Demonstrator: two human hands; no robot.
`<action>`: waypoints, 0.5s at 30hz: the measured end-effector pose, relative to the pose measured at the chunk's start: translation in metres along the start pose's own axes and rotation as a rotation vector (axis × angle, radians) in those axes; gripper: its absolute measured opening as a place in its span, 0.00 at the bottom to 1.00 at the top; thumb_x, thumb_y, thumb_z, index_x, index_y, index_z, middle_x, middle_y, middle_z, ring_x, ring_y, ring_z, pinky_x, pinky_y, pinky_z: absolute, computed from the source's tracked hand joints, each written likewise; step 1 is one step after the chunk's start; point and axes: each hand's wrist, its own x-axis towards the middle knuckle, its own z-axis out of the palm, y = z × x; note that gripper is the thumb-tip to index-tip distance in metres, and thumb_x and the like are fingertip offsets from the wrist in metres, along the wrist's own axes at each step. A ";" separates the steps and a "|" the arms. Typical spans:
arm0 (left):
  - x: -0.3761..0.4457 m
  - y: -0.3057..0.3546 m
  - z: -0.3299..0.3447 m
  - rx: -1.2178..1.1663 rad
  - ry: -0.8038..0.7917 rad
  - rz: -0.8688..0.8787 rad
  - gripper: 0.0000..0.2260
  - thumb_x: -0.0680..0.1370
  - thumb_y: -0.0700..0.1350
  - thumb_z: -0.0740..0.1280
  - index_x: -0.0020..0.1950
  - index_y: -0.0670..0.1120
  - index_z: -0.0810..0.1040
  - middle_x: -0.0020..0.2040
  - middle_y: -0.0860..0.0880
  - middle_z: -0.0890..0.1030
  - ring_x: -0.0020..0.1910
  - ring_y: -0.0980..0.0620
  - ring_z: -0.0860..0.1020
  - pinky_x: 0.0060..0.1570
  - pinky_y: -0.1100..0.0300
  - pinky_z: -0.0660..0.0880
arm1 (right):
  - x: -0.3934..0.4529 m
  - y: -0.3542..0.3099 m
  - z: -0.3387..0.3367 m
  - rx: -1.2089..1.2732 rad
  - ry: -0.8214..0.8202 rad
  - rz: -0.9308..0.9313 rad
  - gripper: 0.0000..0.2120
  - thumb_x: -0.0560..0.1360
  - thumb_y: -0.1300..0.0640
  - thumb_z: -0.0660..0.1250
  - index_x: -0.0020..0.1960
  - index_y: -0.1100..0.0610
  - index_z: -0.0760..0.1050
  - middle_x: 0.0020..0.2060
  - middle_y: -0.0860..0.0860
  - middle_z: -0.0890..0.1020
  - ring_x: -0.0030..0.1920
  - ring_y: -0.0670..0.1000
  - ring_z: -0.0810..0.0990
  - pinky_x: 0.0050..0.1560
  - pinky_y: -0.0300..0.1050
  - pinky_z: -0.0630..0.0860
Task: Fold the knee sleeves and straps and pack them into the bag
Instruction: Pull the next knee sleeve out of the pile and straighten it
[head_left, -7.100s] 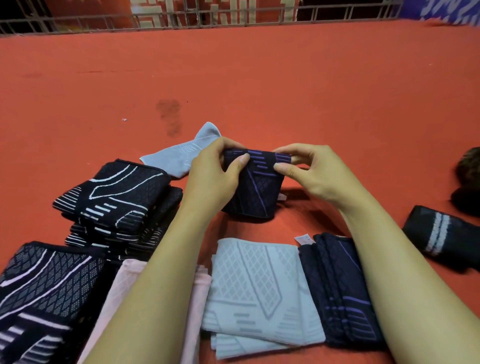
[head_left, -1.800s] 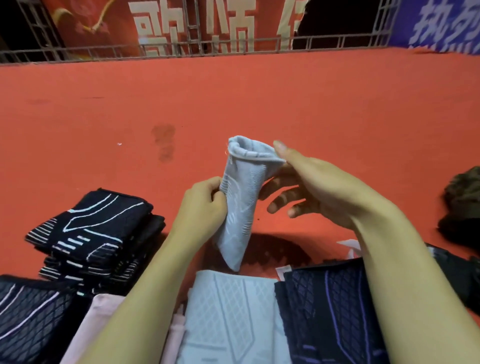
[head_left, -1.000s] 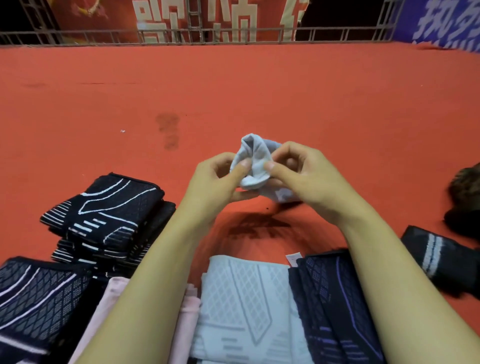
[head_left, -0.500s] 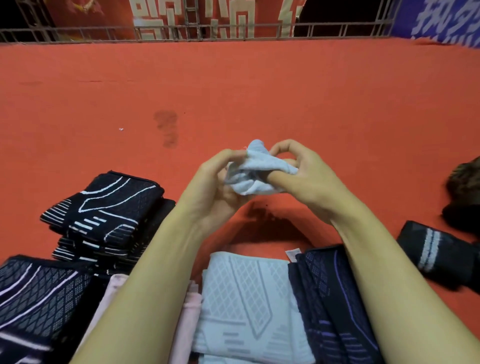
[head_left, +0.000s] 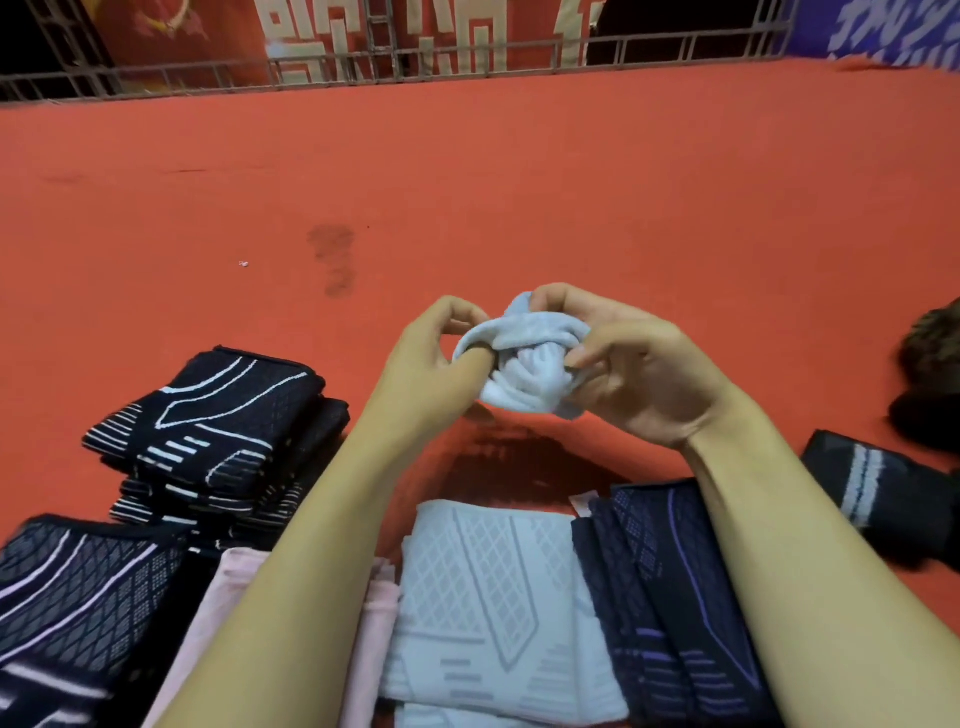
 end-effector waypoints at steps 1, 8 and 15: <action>-0.001 -0.001 0.000 -0.001 -0.017 -0.008 0.09 0.70 0.41 0.62 0.43 0.52 0.80 0.40 0.52 0.83 0.37 0.50 0.78 0.40 0.46 0.79 | -0.001 0.001 -0.001 -0.004 -0.025 0.024 0.17 0.71 0.66 0.59 0.59 0.60 0.73 0.51 0.59 0.79 0.49 0.54 0.78 0.43 0.43 0.75; 0.002 -0.005 0.003 0.010 -0.003 -0.053 0.09 0.66 0.40 0.61 0.39 0.46 0.82 0.35 0.49 0.79 0.39 0.52 0.75 0.44 0.53 0.70 | 0.014 0.021 -0.004 -0.847 0.412 0.014 0.18 0.70 0.53 0.74 0.57 0.47 0.73 0.37 0.47 0.86 0.35 0.46 0.78 0.41 0.46 0.75; -0.009 0.002 0.011 0.081 -0.017 0.090 0.09 0.73 0.38 0.66 0.41 0.51 0.83 0.37 0.54 0.84 0.38 0.59 0.78 0.39 0.64 0.73 | 0.004 0.010 -0.013 -0.891 0.388 0.051 0.15 0.76 0.57 0.72 0.60 0.46 0.77 0.41 0.57 0.87 0.38 0.50 0.81 0.42 0.45 0.75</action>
